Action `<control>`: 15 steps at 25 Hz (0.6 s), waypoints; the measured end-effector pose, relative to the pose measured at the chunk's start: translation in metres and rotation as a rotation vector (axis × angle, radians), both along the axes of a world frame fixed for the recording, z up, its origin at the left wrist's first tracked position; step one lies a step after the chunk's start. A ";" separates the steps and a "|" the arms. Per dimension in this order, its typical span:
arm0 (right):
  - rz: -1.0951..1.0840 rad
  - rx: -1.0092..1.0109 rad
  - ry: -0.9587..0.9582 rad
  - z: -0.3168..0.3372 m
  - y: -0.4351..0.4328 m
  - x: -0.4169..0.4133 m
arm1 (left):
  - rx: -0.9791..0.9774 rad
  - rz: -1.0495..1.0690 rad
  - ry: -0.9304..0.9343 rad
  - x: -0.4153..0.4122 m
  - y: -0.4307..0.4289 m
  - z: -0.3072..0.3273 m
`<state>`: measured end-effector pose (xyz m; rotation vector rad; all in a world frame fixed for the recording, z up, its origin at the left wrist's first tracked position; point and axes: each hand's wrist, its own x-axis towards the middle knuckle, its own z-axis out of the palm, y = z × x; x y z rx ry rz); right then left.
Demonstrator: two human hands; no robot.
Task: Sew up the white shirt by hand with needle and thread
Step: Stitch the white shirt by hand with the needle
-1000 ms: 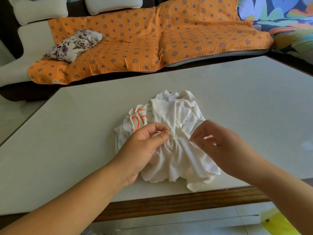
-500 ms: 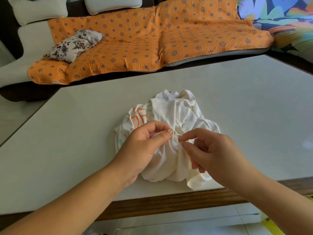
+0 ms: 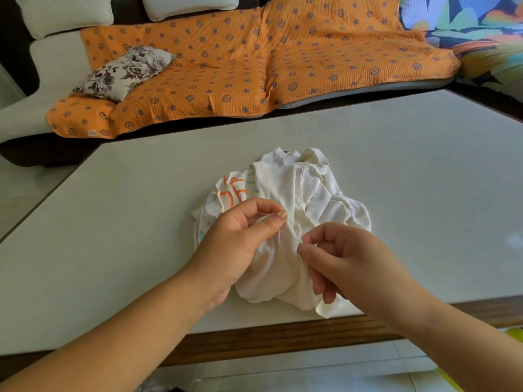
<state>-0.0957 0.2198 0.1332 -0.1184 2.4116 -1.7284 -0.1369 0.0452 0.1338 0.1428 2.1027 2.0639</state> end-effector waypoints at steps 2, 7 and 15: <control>0.099 0.156 -0.013 0.006 0.007 0.001 | 0.025 0.054 -0.005 -0.003 -0.002 -0.001; 0.092 0.144 -0.137 0.016 0.037 -0.018 | 0.010 0.006 -0.014 -0.002 -0.001 -0.003; -0.435 -1.012 -0.283 0.009 0.079 -0.066 | 0.013 -0.206 -0.043 0.004 0.001 0.002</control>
